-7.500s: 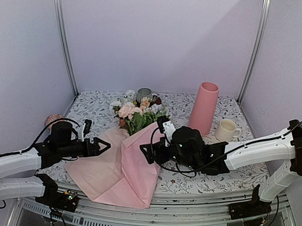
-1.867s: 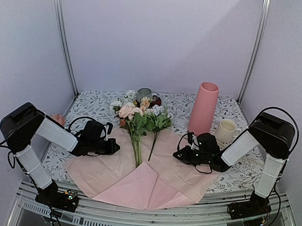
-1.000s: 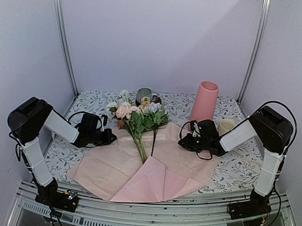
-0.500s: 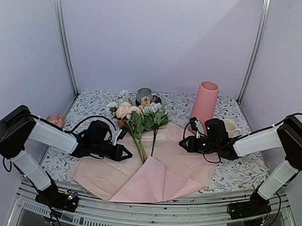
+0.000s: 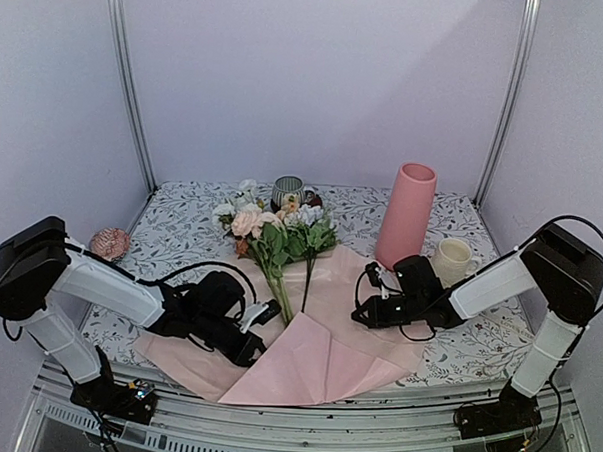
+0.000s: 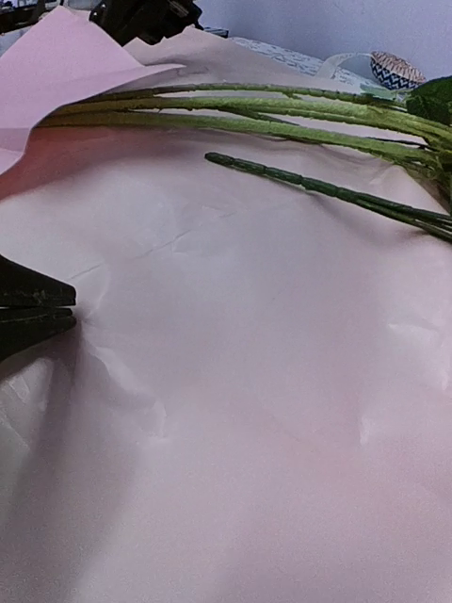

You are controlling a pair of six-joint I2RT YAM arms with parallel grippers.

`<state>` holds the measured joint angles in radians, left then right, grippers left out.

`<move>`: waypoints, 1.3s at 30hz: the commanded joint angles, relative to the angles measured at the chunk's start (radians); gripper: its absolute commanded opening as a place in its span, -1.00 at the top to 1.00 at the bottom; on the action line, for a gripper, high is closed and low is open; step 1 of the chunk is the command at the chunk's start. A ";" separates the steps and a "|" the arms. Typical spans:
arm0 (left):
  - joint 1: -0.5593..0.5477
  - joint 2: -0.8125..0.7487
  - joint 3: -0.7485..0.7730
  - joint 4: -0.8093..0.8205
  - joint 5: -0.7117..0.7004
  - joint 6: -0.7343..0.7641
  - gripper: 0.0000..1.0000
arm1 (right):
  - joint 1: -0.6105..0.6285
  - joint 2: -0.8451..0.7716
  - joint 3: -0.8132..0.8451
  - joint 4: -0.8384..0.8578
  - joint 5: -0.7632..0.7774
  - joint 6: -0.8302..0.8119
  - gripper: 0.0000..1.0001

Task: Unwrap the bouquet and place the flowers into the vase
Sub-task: Unfold the quarter-folded wrapping paper from the folded wrapping paper.

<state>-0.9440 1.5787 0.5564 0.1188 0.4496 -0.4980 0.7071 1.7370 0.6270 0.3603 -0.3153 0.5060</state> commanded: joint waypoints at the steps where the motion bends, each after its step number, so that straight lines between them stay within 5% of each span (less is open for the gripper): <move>1: -0.068 -0.031 0.052 -0.034 0.093 0.024 1.00 | 0.006 0.060 0.030 -0.002 -0.026 0.014 0.93; 10: -0.232 -0.068 0.135 -0.042 0.245 0.112 0.99 | 0.009 0.081 0.029 0.005 -0.030 0.019 0.93; 16: -0.333 0.020 0.185 -0.208 0.266 0.189 0.93 | 0.009 0.088 0.028 0.004 -0.031 0.019 0.93; 27: -0.371 0.143 0.236 -0.385 0.139 0.218 0.95 | 0.011 0.084 0.028 0.003 -0.034 0.022 0.93; 35: -0.353 -0.003 0.258 -0.403 -0.037 0.200 0.94 | 0.051 -0.070 0.007 -0.090 -0.070 -0.019 0.92; 39: -0.248 -0.127 0.214 -0.384 -0.165 0.150 0.99 | 0.114 -0.160 0.018 -0.164 -0.086 -0.055 0.91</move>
<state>-1.2865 1.5677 0.7956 -0.2699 0.4435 -0.3073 0.7628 1.6669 0.6418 0.2829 -0.3706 0.4969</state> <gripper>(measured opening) 0.017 0.042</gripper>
